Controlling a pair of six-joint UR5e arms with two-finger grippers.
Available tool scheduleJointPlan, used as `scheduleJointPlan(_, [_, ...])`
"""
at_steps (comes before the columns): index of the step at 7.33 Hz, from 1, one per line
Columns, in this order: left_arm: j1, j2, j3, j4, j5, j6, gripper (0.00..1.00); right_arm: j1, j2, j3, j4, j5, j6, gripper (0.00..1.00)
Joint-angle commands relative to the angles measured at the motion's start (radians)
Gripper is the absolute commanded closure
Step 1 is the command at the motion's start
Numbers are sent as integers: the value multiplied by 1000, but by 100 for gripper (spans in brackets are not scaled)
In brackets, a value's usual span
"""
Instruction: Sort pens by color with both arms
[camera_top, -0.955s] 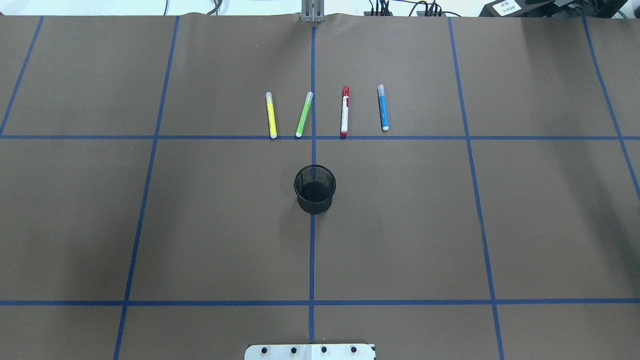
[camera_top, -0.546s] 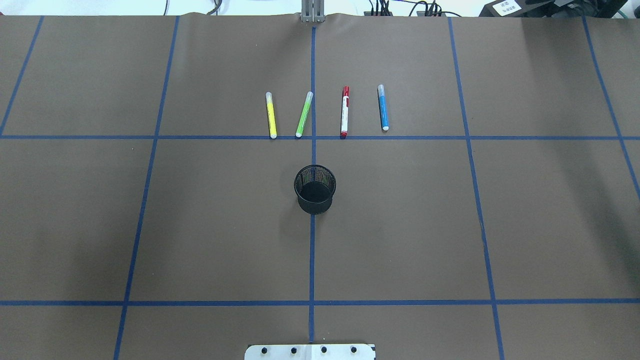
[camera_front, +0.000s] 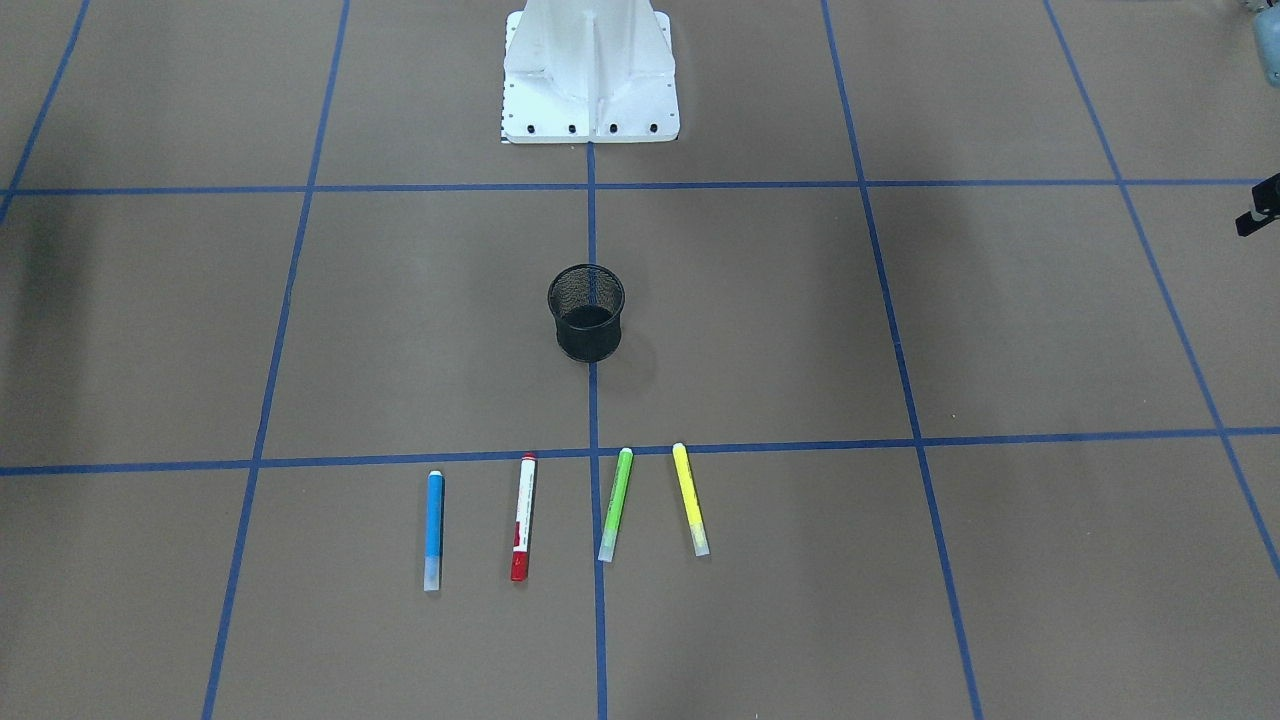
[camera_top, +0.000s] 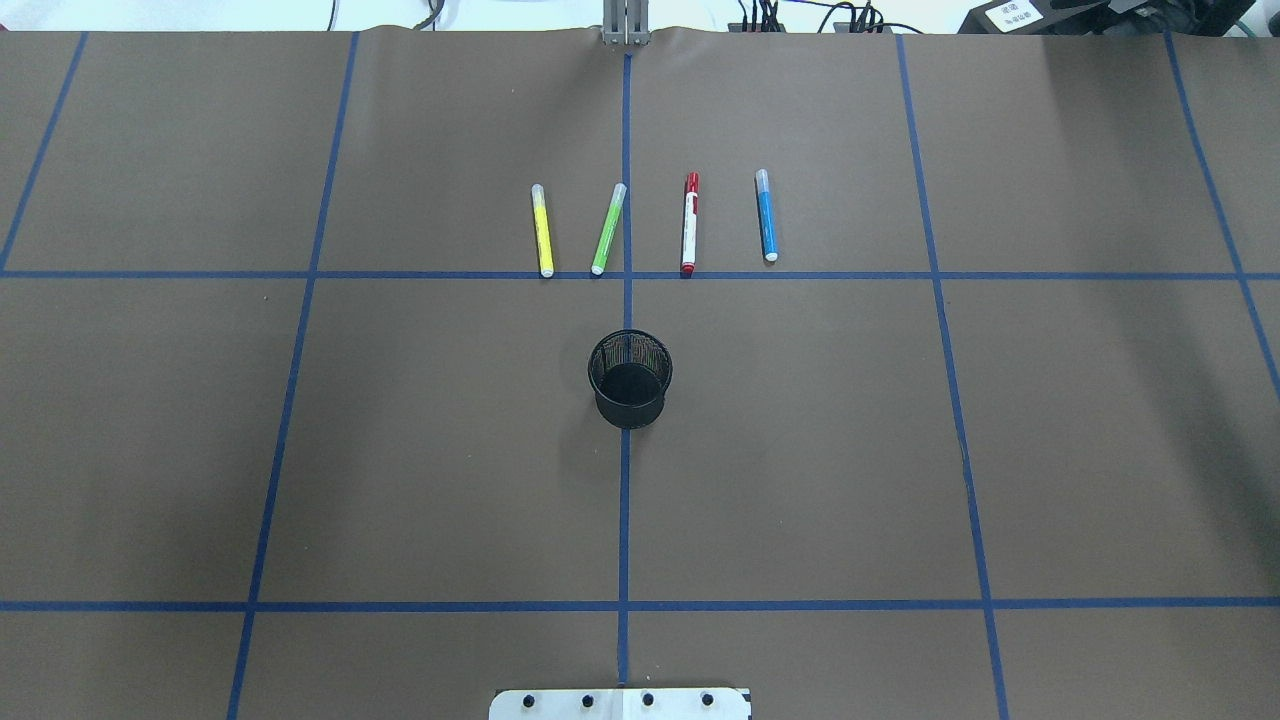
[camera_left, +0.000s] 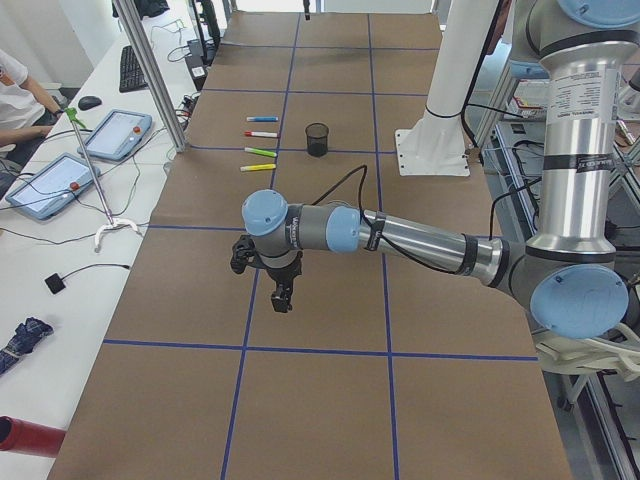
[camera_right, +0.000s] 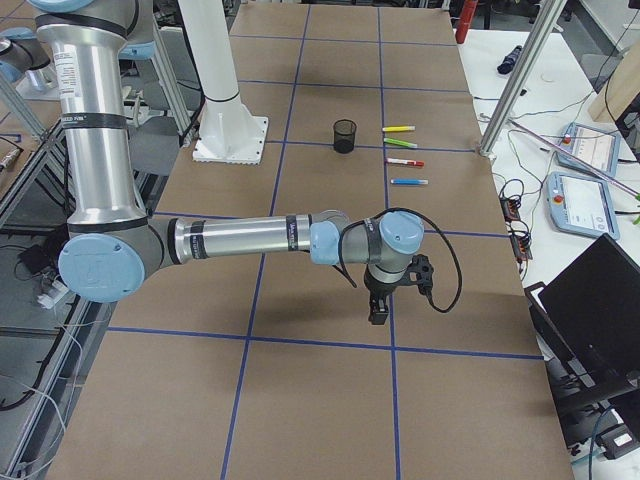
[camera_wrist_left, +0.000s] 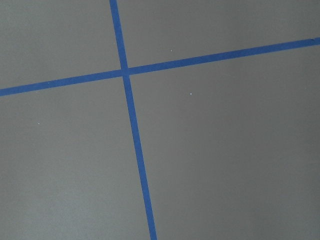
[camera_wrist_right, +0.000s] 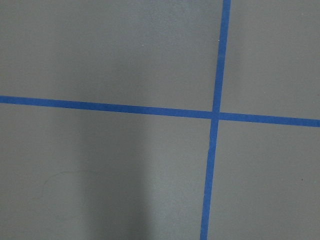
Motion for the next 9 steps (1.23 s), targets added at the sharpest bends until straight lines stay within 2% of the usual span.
scheduleJointPlan(1, [1,5,-7,1,4,0,0,-2,-26,-16,3,0,4,0])
scheduleJointPlan(9, [2,4,-20,2,-5,0,0,-2,-17,-1,6,0,4,0])
